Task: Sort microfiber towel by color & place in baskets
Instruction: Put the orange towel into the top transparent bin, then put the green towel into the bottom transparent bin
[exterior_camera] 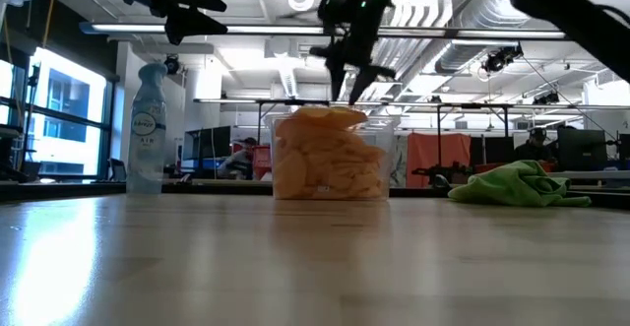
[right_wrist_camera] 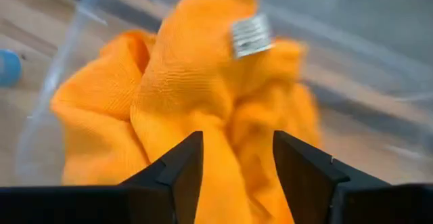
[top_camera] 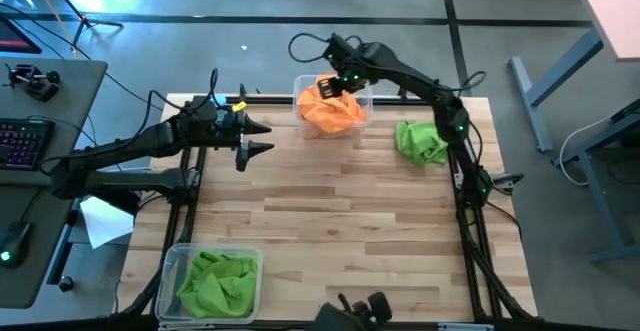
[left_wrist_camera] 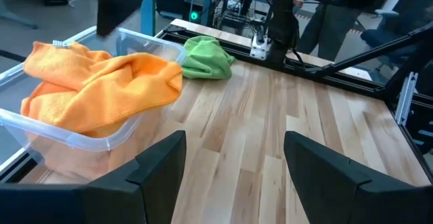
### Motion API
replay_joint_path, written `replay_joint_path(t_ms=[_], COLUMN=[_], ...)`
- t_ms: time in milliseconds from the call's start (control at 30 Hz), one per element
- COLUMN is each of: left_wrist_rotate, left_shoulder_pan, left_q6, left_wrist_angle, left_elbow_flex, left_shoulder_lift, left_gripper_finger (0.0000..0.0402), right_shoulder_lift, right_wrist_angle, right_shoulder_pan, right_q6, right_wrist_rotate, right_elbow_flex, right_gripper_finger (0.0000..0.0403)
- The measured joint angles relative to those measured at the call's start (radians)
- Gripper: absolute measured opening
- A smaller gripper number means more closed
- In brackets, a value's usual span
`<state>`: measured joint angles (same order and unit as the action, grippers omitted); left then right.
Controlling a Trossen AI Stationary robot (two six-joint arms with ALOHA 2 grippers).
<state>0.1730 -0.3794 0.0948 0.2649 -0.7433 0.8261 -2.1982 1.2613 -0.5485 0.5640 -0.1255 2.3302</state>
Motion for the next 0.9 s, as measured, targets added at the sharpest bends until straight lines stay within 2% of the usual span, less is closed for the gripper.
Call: replay_joint_path(t_ms=[233, 333, 467, 567, 700, 900], left_wrist_rotate=[0.000, 0.000, 0.000, 0.000, 0.001, 0.000], left_shoulder_pan=[0.000, 0.000, 0.000, 0.001, 0.000, 0.000], left_q6=[0.001, 0.002, 0.008, 0.025, 0.026, 0.025], left_wrist_angle=[0.000, 0.000, 0.000, 0.001, 0.001, 0.000], left_elbow_flex=[0.000, 0.000, 0.000, 0.000, 0.000, 0.000], left_shoulder_lift=[0.000, 0.000, 0.000, 0.000, 0.000, 0.000], left_gripper_finger=[0.0239, 0.0239, 0.0239, 0.0239, 0.0239, 0.0239], right_shoulder_lift=[0.120, 0.144, 0.200, 0.287, 0.432, 0.680], right_wrist_angle=[0.188, 0.308, 0.311, 0.308, 0.295, 0.165], right_shoulder_pan=[0.062, 0.096, 0.152, 0.208, 0.286, 0.404], right_q6=[-0.054, -0.063, -0.039, 0.026, 0.192, 0.472], right_wrist_rotate=[-0.161, -0.211, -0.231, -0.265, -0.317, -0.288], right_elbow_flex=[0.000, -0.001, -0.101, -0.244, -0.510, -0.884], right_gripper_finger=[0.0178, 0.0160, 0.0128, 0.0107, 0.0087, 0.0078])
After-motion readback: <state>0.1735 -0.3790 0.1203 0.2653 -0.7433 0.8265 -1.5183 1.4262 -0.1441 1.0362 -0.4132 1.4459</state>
